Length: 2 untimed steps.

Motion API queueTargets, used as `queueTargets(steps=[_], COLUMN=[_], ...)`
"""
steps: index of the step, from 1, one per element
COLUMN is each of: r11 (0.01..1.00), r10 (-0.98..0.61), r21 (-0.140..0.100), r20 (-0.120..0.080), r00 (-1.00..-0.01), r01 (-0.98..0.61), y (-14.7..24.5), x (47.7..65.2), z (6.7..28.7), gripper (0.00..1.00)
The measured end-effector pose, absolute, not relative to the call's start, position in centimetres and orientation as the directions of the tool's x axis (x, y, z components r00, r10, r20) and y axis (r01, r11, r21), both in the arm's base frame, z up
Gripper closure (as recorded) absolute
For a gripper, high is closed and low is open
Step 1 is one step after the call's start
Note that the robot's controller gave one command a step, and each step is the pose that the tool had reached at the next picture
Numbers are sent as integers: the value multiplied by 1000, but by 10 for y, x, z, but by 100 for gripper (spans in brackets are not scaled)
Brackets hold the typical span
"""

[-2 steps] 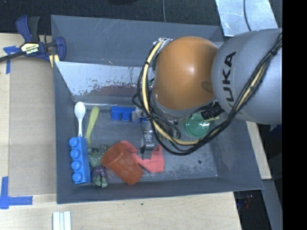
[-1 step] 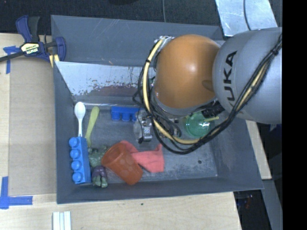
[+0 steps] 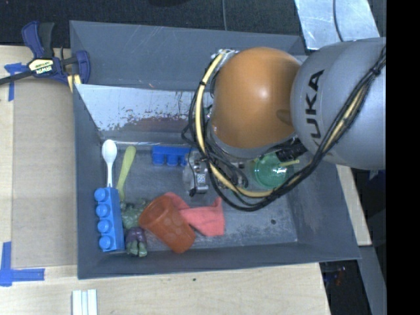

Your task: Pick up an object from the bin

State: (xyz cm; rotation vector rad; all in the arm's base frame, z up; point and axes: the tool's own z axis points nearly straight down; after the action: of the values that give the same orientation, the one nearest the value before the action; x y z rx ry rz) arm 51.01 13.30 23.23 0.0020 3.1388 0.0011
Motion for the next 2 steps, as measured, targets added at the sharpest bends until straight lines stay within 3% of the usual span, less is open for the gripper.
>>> queueTargets(steps=[1,2], r11=[992,1000], r10=[-122,-16], r21=[1,1], r20=[-8,-5], r00=[-992,-1000], r01=[-122,-16], y=[129,102], x=[543,559], z=[197,193], gripper=[100,100])
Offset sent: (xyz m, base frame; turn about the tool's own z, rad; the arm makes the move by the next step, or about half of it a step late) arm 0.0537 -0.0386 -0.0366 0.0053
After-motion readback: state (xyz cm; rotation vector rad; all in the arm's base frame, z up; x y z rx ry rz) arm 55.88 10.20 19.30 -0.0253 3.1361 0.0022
